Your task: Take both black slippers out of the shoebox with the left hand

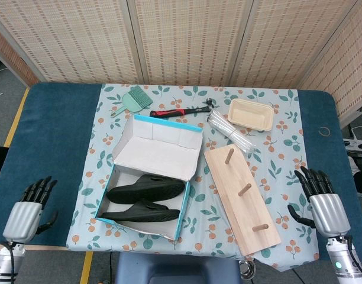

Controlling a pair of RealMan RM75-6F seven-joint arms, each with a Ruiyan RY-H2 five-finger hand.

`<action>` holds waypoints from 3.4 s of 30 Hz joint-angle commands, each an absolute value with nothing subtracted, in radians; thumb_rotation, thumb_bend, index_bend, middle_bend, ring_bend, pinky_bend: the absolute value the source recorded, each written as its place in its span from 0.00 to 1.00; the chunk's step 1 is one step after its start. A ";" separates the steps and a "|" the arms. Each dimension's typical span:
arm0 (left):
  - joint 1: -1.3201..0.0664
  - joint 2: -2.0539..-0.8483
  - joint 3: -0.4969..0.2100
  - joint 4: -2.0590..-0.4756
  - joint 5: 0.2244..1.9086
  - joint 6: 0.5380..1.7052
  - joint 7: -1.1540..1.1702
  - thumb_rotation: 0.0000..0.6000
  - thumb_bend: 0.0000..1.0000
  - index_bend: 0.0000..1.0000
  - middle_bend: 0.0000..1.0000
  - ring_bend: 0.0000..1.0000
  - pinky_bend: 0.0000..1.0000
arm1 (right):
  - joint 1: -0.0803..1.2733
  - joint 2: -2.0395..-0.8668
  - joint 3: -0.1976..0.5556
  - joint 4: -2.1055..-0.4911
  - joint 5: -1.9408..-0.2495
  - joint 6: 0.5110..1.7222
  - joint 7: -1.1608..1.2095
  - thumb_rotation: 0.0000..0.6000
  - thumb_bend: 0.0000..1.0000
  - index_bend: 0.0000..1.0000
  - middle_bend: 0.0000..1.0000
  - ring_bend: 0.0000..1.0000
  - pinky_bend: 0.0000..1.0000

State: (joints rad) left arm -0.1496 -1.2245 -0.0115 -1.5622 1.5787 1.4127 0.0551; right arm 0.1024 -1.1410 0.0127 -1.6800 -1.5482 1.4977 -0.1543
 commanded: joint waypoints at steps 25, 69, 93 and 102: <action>-0.496 -1.384 -0.130 -1.739 1.311 1.013 0.167 1.00 0.39 0.06 0.11 0.09 0.27 | 0.074 -1.081 0.026 -1.690 -1.566 1.523 -0.024 0.72 0.27 0.00 0.00 0.00 0.00; -0.535 -1.467 -0.102 -1.673 1.362 1.140 0.189 1.00 0.51 0.61 0.60 0.33 0.38 | 0.069 -1.072 0.033 -1.694 -1.564 1.503 -0.011 0.72 0.27 0.00 0.00 0.00 0.00; -0.459 -1.454 -0.313 -1.205 1.254 1.406 0.285 1.00 0.51 0.57 0.57 0.34 0.40 | 0.078 -1.052 0.014 -1.703 -1.585 1.470 0.013 0.72 0.27 0.00 0.00 0.00 0.00; -0.496 -1.585 -0.332 -0.863 1.190 1.325 0.170 1.00 0.50 0.49 0.53 0.34 0.40 | 0.086 -1.059 0.013 -1.703 -1.575 1.448 -0.005 0.72 0.27 0.00 0.00 0.00 0.00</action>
State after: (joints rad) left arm -0.4795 -1.5317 -0.3215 -0.9459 1.2258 1.3700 0.2150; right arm 0.0842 -1.0572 0.0138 -1.7029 -1.5768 1.4521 -0.0017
